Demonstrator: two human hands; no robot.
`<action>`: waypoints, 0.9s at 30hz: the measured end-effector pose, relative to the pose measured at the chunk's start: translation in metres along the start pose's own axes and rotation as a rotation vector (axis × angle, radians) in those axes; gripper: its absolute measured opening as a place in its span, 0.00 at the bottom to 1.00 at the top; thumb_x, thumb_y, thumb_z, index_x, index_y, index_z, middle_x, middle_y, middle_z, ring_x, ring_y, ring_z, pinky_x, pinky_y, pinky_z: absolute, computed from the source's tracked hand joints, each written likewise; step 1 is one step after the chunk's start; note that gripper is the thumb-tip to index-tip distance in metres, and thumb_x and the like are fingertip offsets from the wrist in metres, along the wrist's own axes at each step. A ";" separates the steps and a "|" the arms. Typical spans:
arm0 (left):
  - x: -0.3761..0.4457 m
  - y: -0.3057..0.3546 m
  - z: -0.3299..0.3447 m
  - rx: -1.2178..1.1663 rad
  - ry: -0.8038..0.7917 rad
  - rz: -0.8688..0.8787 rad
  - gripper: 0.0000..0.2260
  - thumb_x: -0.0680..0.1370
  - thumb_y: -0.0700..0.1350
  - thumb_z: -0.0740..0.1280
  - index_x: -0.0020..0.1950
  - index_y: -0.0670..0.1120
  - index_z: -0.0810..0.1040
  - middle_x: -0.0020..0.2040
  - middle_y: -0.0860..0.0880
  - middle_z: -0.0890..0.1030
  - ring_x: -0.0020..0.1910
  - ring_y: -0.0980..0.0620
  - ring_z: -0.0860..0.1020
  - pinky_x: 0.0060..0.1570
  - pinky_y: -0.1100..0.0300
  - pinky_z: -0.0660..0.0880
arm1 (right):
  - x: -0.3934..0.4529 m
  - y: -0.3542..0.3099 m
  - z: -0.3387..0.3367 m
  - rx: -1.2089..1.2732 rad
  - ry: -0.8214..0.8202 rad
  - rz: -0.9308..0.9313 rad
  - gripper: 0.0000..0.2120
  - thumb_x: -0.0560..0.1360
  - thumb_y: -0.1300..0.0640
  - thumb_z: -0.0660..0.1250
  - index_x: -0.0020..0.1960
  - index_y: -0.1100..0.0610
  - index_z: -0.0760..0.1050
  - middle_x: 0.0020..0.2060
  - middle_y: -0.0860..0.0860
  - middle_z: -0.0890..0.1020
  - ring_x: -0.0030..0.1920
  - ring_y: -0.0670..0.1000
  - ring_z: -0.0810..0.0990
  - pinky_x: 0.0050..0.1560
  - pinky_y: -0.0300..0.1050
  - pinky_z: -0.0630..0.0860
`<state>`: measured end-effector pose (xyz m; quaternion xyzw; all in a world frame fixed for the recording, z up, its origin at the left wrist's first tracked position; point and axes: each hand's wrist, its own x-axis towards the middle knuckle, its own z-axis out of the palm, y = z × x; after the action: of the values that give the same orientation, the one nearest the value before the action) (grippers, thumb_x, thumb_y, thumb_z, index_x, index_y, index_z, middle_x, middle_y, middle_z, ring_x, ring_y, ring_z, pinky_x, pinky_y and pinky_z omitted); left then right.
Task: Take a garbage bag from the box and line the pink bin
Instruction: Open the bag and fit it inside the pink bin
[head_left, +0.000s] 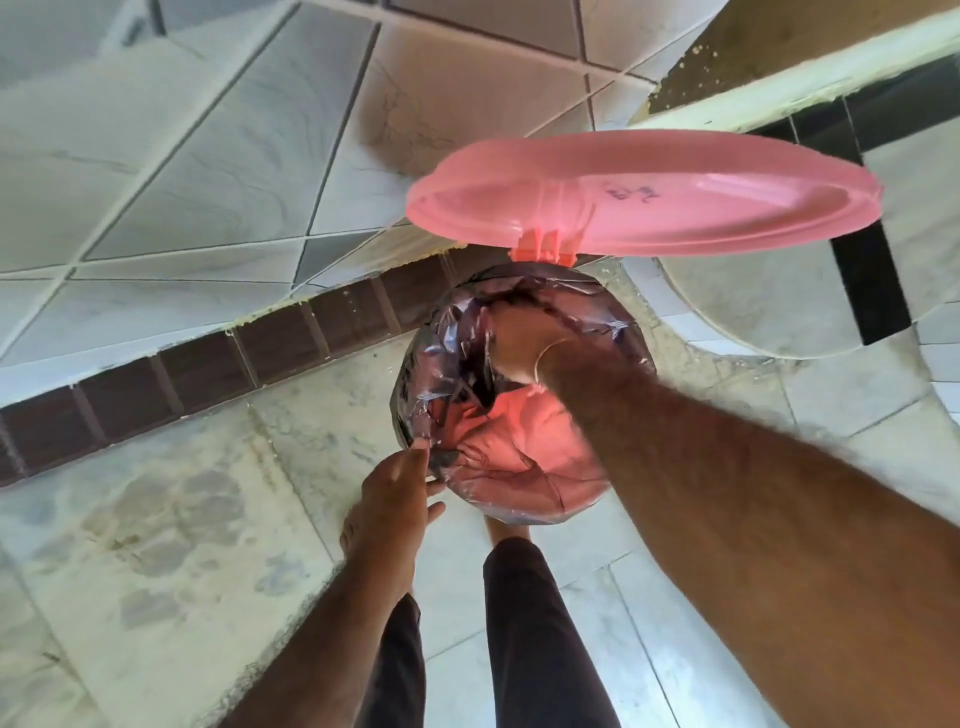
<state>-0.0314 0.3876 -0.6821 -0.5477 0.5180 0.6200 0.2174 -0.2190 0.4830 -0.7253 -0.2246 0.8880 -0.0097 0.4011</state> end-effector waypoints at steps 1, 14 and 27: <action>0.002 -0.002 -0.005 0.035 0.011 0.010 0.11 0.80 0.53 0.60 0.51 0.49 0.77 0.48 0.51 0.82 0.48 0.52 0.82 0.44 0.55 0.79 | 0.005 0.000 -0.010 0.090 -0.059 0.027 0.18 0.73 0.60 0.60 0.62 0.59 0.75 0.58 0.58 0.80 0.58 0.60 0.79 0.59 0.49 0.75; -0.016 0.018 0.017 0.309 0.375 0.239 0.19 0.79 0.49 0.61 0.68 0.44 0.69 0.65 0.44 0.73 0.59 0.45 0.76 0.50 0.58 0.69 | -0.153 0.032 0.082 1.048 0.800 1.266 0.24 0.76 0.46 0.60 0.59 0.66 0.71 0.57 0.66 0.77 0.57 0.65 0.76 0.55 0.53 0.71; -0.013 -0.015 0.008 -0.180 0.148 -0.118 0.19 0.81 0.56 0.56 0.61 0.45 0.75 0.59 0.46 0.79 0.55 0.47 0.79 0.55 0.52 0.75 | -0.162 0.025 0.113 2.202 0.314 1.224 0.39 0.74 0.29 0.45 0.70 0.58 0.67 0.65 0.59 0.74 0.63 0.59 0.75 0.61 0.56 0.70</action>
<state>-0.0183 0.4039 -0.6774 -0.6388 0.4417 0.6080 0.1645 -0.0541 0.5902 -0.6923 0.6756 0.4062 -0.5803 0.2047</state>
